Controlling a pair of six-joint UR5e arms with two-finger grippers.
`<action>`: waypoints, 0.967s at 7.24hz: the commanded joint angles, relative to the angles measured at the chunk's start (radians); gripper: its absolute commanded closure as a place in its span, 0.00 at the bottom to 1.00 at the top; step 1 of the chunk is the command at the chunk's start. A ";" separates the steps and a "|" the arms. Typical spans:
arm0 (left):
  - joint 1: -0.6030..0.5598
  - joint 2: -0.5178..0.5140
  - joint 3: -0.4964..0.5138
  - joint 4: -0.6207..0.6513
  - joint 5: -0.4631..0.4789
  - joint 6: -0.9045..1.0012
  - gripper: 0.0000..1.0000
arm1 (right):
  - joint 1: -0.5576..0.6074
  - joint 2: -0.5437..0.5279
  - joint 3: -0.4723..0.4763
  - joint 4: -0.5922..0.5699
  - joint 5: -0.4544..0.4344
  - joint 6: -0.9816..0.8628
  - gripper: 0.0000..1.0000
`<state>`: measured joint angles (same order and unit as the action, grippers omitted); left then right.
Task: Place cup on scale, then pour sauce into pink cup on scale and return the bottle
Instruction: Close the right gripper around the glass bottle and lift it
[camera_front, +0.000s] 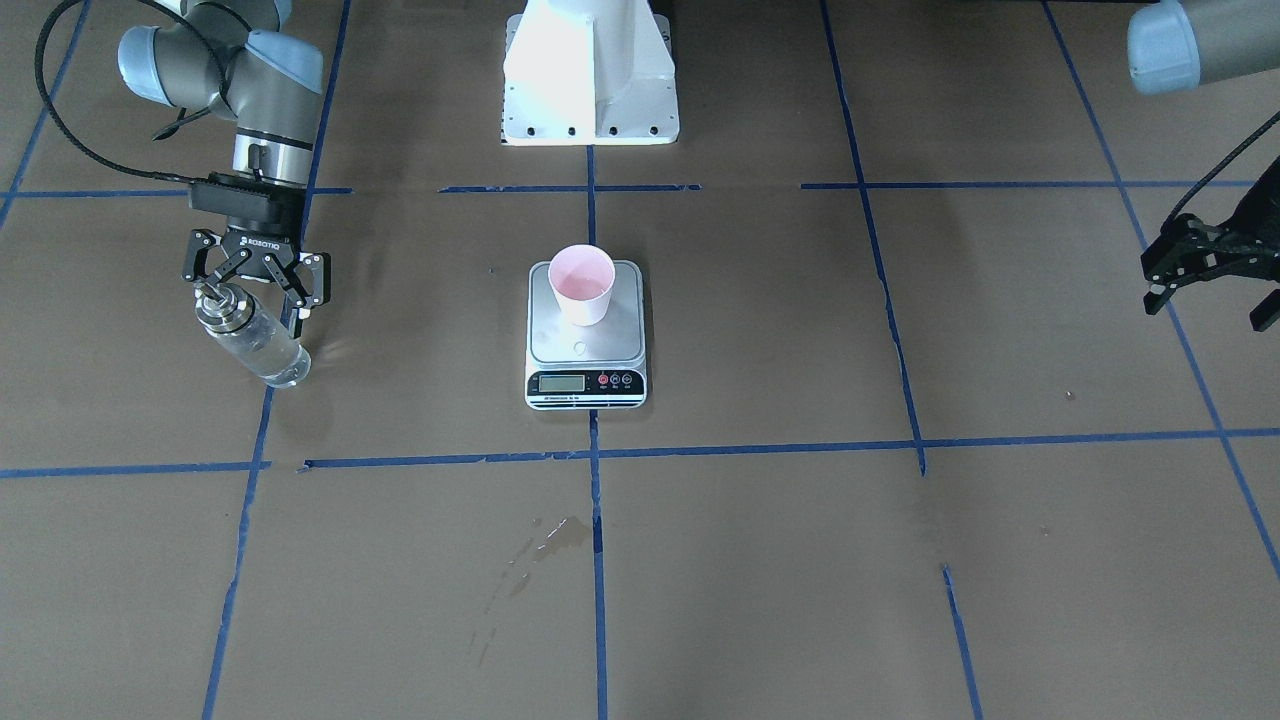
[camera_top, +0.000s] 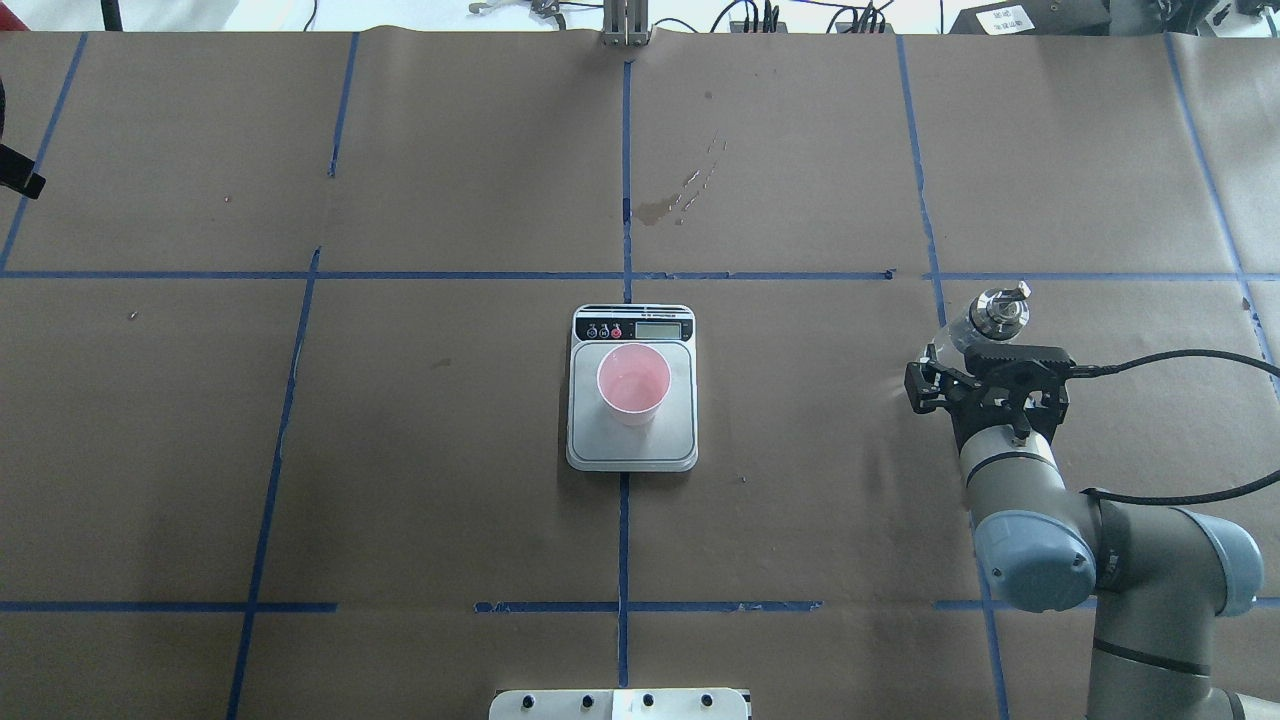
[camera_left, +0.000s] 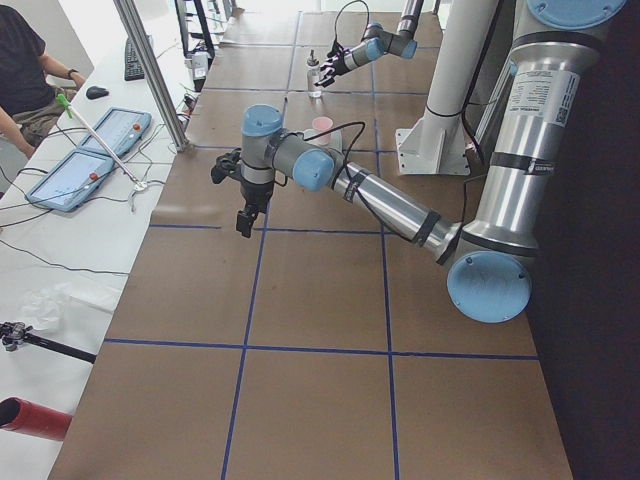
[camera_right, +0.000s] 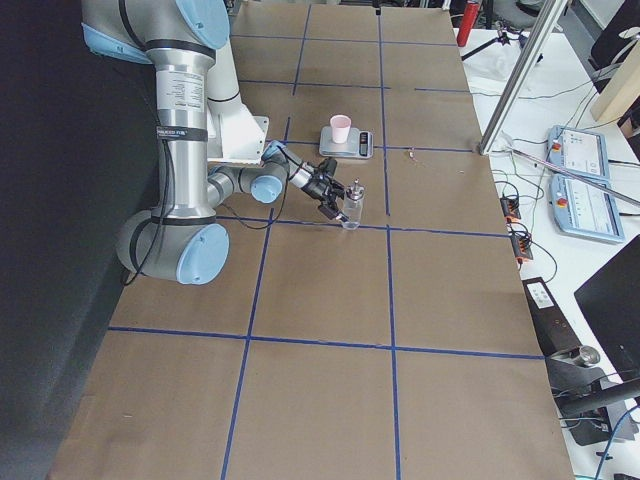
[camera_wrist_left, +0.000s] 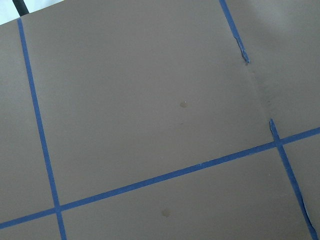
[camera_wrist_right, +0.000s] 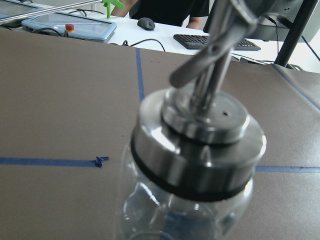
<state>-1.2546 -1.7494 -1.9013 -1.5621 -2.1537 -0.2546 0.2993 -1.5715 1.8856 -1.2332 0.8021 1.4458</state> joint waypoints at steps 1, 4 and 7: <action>0.000 0.001 0.001 0.001 -0.002 0.000 0.00 | 0.018 0.010 -0.008 0.000 0.011 -0.004 0.01; 0.000 -0.001 0.002 0.001 -0.002 -0.009 0.00 | 0.026 0.025 -0.008 0.000 0.011 -0.027 0.59; -0.002 -0.006 -0.010 0.001 -0.002 -0.015 0.00 | 0.075 0.063 0.096 0.000 0.122 -0.252 1.00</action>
<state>-1.2550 -1.7537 -1.9069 -1.5616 -2.1553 -0.2682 0.3526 -1.5294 1.9281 -1.2323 0.8715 1.2919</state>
